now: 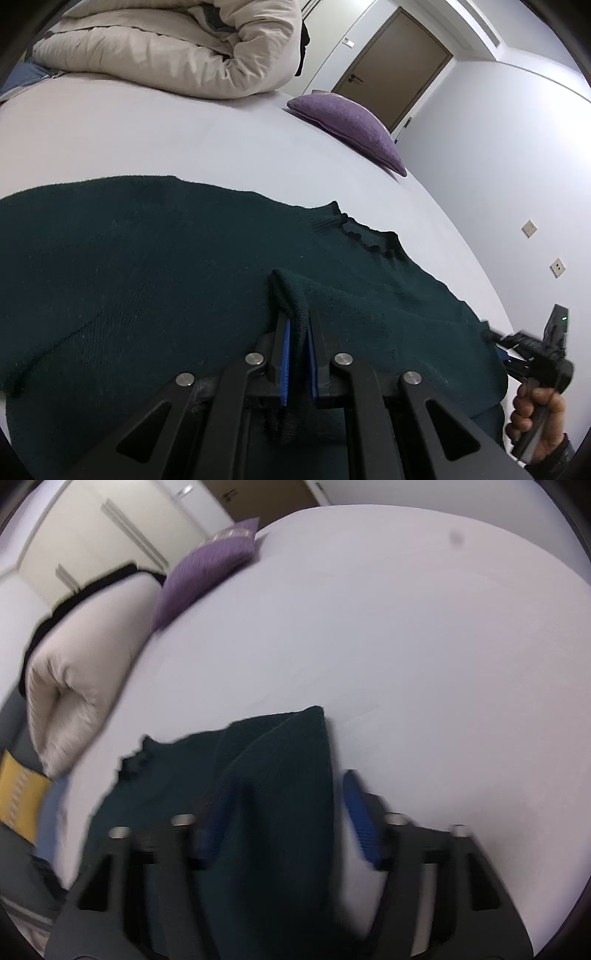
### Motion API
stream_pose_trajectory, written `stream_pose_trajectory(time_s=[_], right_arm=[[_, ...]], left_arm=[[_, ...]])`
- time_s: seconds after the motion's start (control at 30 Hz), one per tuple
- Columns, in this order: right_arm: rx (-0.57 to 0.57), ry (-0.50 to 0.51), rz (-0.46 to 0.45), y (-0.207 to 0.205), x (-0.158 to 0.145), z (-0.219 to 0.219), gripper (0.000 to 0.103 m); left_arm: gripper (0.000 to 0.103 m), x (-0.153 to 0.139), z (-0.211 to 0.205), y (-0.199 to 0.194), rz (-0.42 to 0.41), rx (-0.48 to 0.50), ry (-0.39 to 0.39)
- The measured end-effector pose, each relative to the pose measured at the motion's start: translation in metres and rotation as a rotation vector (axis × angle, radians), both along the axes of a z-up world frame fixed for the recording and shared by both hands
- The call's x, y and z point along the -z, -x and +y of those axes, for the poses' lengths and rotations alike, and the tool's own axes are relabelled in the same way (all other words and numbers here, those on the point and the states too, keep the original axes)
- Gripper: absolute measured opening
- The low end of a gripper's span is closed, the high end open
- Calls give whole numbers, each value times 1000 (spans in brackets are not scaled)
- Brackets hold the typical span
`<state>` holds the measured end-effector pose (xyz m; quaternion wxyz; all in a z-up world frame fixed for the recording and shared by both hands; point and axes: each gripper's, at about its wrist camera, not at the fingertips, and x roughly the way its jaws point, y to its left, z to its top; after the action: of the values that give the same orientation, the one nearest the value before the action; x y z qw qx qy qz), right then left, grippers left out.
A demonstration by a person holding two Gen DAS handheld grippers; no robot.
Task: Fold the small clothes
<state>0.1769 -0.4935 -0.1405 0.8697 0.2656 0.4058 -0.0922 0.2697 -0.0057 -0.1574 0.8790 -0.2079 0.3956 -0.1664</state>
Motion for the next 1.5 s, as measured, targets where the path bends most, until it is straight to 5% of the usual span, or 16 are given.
stream_pose_trajectory(time_s=[0.07, 0.23, 0.47, 0.6, 0.73, 0.87, 0.97, 1.07, 1.13, 1.23, 1.37, 1.5], right_arm=[[24, 40, 5, -2, 3, -3, 10], [65, 73, -37, 10, 4, -4, 6], [76, 100, -47, 13, 15, -8, 5], [148, 145, -10, 26, -3, -6, 15], [66, 134, -123, 63, -33, 28, 15], [-23, 177, 25, 59, 5, 47, 19], [-32, 108, -31, 65, 12, 33, 19], [-18, 113, -27, 76, -5, 33, 24], [-11, 118, -103, 98, -30, 37, 42], [18, 125, -213, 137, -62, 51, 71], [-80, 104, -258, 171, -85, 101, 73], [-198, 4, -240, 203, -82, 143, 73]], left_arm=[[9, -5, -1, 2, -21, 1, -8], [9, -16, -13, 7, -71, -1, -96], [13, 1, -5, 0, -8, -16, -66], [15, 5, -1, 0, -3, -17, -33], [16, 6, -1, 1, -6, -15, -28], [16, 6, -1, 1, -6, -14, -21], [20, 7, 5, -2, 18, -7, 23], [53, -8, 13, 4, 40, -14, 7], [95, -23, 26, 19, 13, -66, -8], [97, -48, 61, 47, -22, -129, 8], [96, -73, 135, 94, -61, -228, 87], [94, -67, 237, 144, -35, -413, 221]])
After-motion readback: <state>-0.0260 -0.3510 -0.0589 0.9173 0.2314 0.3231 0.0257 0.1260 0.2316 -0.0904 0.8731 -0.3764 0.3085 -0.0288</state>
